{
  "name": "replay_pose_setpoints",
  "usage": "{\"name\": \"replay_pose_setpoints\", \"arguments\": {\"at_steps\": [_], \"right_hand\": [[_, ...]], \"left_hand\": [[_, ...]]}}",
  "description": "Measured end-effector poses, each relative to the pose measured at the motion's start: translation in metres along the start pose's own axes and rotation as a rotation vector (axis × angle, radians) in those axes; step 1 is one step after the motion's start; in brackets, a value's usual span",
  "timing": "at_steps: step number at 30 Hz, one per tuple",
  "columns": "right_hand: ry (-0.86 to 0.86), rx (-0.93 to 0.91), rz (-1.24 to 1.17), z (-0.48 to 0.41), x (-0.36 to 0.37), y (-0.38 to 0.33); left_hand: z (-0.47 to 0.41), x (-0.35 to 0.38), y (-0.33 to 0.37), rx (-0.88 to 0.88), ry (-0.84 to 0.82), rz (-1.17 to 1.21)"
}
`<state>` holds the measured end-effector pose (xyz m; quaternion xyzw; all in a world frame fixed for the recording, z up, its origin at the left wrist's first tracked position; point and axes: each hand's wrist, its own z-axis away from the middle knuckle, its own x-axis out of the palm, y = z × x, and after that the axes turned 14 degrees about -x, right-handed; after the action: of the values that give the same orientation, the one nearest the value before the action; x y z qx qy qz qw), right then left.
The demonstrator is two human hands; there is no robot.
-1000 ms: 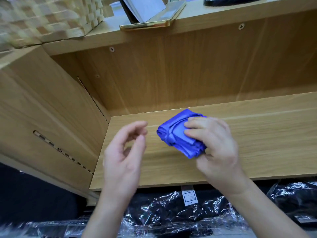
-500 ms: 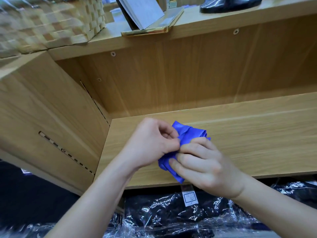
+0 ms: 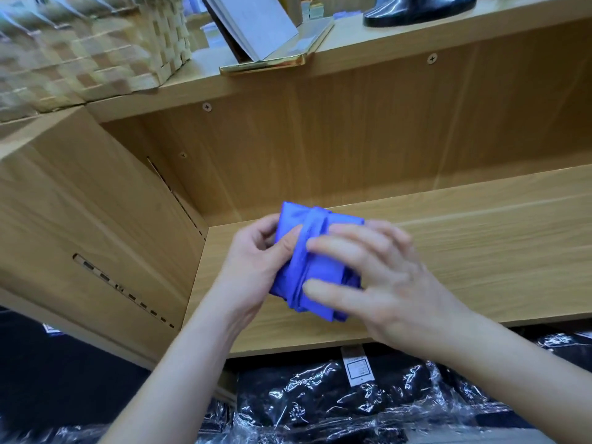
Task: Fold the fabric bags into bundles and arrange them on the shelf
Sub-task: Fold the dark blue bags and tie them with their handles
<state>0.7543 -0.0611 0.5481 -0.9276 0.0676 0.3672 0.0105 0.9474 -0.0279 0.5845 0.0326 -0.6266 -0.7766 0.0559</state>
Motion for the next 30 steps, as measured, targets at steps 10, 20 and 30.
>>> {"name": "replay_pose_setpoints", "arguments": {"at_steps": [10, 20, 30], "right_hand": [[0.374, 0.820, -0.337, -0.028, 0.016, -0.013], [0.428, 0.634, -0.134, -0.024, 0.025, -0.019], [0.571, 0.961, -0.215, -0.029, 0.030, -0.017]], "left_hand": [[0.014, 0.025, -0.022, 0.132, 0.120, -0.031], [0.017, 0.025, -0.007, 0.132, 0.043, -0.205], [0.029, 0.049, -0.055, 0.076, 0.252, -0.044]]}}
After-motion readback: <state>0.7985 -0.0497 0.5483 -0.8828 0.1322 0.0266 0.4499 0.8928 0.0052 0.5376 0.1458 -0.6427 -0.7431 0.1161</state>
